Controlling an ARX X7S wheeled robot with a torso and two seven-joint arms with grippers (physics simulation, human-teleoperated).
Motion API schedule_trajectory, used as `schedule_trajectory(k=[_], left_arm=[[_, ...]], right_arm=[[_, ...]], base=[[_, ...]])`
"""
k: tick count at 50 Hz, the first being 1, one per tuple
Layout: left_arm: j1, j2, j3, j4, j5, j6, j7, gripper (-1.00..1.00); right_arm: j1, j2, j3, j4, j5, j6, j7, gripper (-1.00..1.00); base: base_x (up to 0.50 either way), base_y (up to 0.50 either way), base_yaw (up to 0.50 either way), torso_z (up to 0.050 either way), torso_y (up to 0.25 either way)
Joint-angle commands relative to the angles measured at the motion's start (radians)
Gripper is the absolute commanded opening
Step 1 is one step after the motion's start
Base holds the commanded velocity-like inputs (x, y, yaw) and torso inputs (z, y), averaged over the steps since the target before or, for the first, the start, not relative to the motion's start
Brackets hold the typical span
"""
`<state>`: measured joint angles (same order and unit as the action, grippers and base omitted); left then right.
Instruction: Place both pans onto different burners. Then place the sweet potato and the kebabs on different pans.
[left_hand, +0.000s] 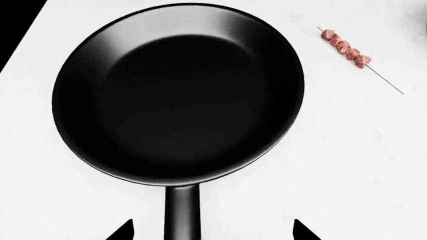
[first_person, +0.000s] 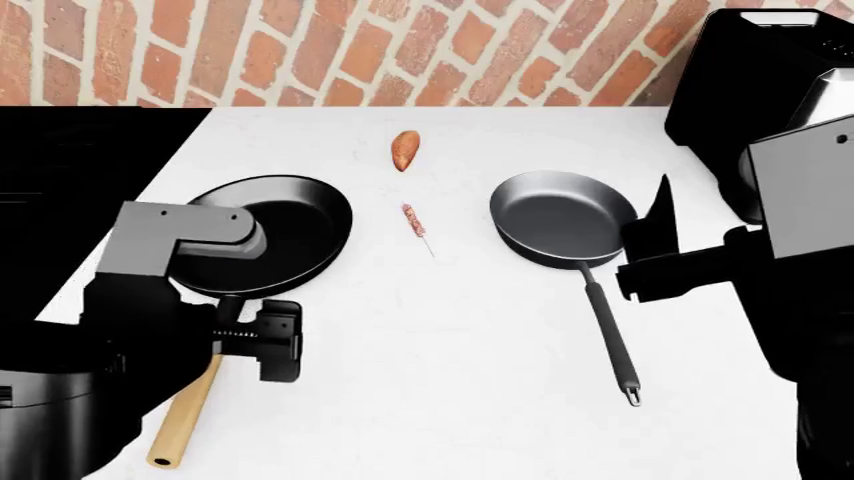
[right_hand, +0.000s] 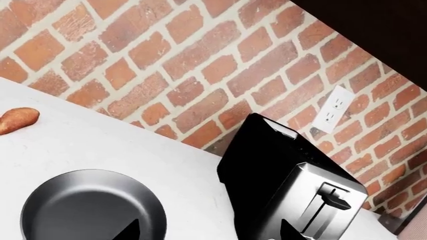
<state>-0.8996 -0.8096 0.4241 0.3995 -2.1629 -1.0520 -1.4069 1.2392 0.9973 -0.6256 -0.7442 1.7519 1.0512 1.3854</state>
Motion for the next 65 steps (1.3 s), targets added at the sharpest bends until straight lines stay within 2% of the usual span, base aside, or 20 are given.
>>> schedule_trajectory(k=[1,30,46,47,65], left_arm=[[0.057,-0.004,-0.01,-0.016,0.069,0.009,0.06,1.0],[0.108,0.021,0.019,-0.068,0.223,0.002,0.15,1.0],[0.138,0.018,0.028,-0.074,0.26,0.01,0.171,1.0],[0.142,0.017,0.025,-0.073,0.262,0.016,0.169,-1.0],[0.145,0.018,0.036,-0.068,0.27,0.022,0.17,-1.0]], right_arm=[[-0.009,-0.007,-0.008,0.005,-0.021,-0.003,-0.012,1.0],[-0.06,-0.005,-0.015,-0.001,-0.08,-0.034,-0.047,1.0],[-0.066,-0.004,-0.022,-0.004,-0.085,-0.036,-0.046,1.0],[-0.063,-0.005,-0.022,-0.004,-0.081,-0.035,-0.043,1.0],[-0.073,0.005,-0.021,-0.009,-0.086,-0.048,-0.047,1.0]], base=[[0.0,0.0,0.0,0.0,0.0],[0.0,0.0,0.0,0.0,0.0],[0.0,0.0,0.0,-0.001,0.0],[0.0,0.0,0.0,0.0,0.0],[0.0,0.0,0.0,-0.001,0.0]])
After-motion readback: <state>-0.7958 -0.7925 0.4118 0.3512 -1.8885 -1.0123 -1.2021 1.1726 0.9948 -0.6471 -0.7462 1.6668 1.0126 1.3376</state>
